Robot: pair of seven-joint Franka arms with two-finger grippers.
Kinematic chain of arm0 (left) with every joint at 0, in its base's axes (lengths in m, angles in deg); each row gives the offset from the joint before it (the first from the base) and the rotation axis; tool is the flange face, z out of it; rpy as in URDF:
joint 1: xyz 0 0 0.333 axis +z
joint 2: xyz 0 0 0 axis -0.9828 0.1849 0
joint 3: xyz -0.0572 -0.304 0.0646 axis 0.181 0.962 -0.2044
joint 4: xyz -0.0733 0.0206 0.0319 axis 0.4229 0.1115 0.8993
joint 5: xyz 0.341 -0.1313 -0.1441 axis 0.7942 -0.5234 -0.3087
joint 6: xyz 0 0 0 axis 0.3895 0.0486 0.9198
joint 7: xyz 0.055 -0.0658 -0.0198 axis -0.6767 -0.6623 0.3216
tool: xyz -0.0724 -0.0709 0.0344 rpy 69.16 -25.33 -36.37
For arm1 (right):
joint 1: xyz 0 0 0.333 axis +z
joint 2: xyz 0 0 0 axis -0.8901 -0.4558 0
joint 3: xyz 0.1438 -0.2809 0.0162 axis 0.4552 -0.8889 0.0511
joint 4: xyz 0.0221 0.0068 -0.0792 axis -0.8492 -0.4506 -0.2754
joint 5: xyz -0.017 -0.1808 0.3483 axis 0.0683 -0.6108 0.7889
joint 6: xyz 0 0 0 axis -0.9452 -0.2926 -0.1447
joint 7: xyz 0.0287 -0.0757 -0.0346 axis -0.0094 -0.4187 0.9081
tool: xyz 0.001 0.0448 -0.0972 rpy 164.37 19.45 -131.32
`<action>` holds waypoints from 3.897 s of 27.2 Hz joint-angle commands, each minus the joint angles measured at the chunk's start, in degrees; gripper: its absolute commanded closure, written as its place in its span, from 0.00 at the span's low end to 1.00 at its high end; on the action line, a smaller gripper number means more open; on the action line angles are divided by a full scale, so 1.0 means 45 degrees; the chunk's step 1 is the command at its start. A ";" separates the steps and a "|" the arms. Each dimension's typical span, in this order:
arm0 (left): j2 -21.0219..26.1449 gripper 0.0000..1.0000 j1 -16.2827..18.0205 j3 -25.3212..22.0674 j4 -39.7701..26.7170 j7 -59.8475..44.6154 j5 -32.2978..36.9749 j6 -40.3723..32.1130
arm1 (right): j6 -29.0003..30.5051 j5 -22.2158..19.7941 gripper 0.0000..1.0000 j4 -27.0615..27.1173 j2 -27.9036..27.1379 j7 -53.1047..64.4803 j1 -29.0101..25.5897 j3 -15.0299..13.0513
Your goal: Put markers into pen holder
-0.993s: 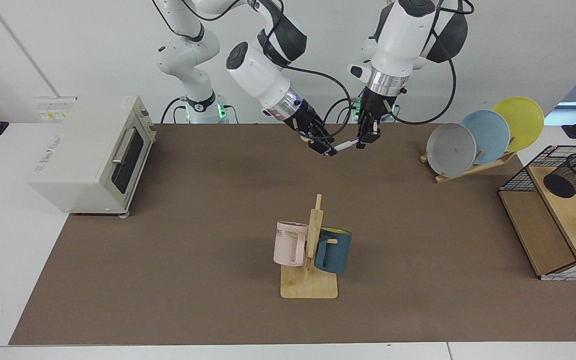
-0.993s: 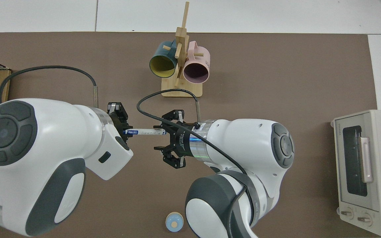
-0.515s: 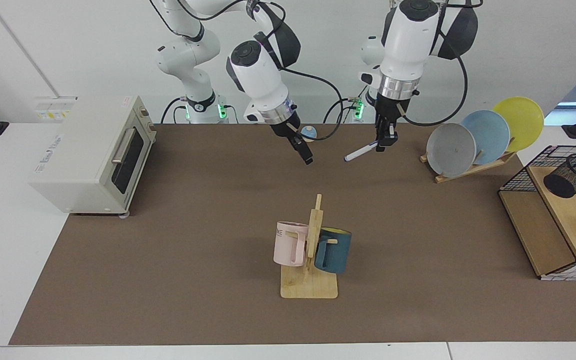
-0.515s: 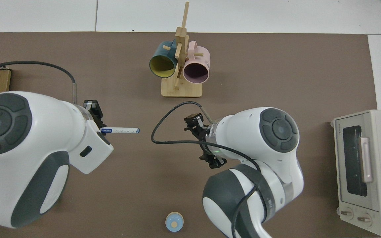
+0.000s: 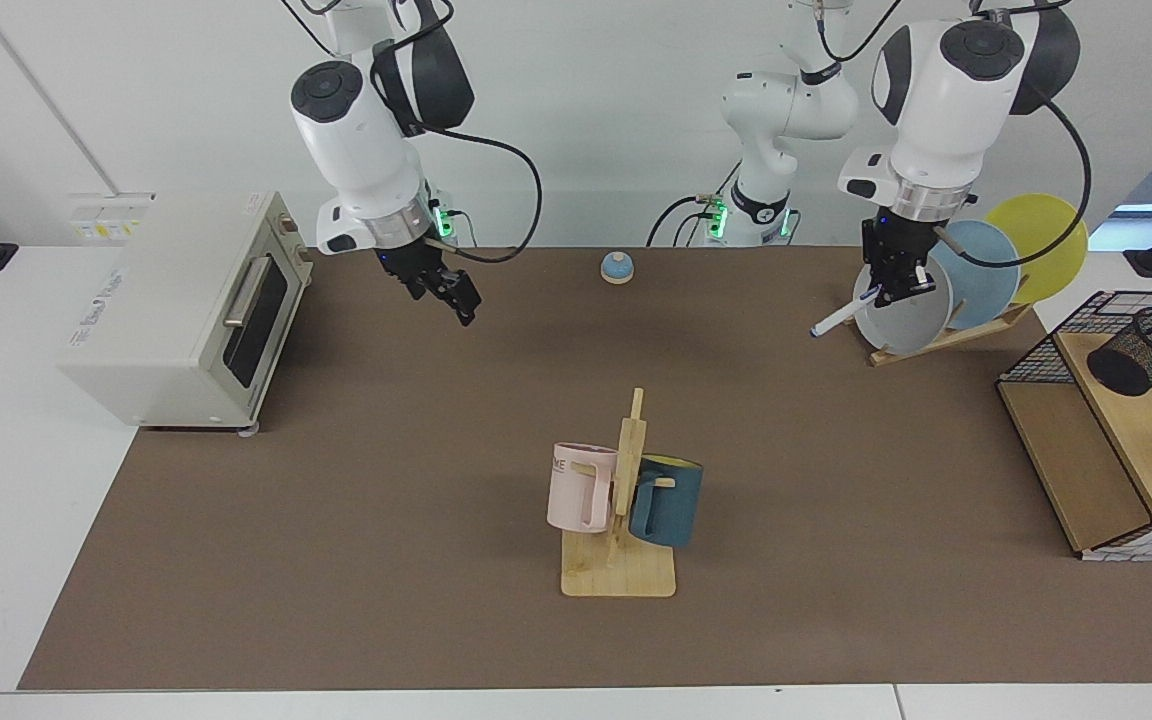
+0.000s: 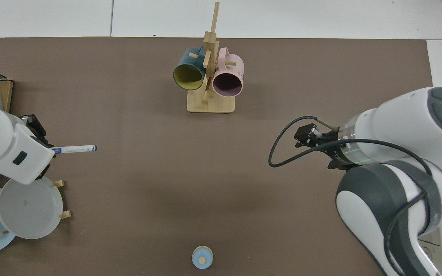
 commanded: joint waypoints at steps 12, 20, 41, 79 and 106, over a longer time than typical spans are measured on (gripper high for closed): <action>0.0365 1.00 -0.0021 -0.2598 0.0940 0.1073 0.3641 0.0751 | -0.1989 -0.2581 0.00 0.1504 0.0924 0.9390 -0.2208 0.0195; 0.0638 1.00 -0.0021 -0.3340 0.1449 0.1210 0.5789 0.0692 | -0.3047 -0.2014 0.00 0.2894 0.0220 0.9352 -0.2502 0.0215; 0.2533 1.00 0.0447 -0.4589 0.3480 0.4667 0.8351 0.3816 | -0.3087 -0.1330 0.00 0.2836 0.0318 0.8922 -0.2502 0.0195; 0.6185 0.00 0.0779 -0.5000 0.4984 0.4550 0.9523 0.0831 | -0.3008 -0.1095 0.00 0.2796 0.0318 0.8844 -0.2697 0.0195; 0.6068 0.00 0.0174 -0.3398 0.5824 0.1545 0.4414 -0.2140 | -0.3008 -0.1095 0.00 0.2796 0.0318 0.8844 -0.2697 0.0195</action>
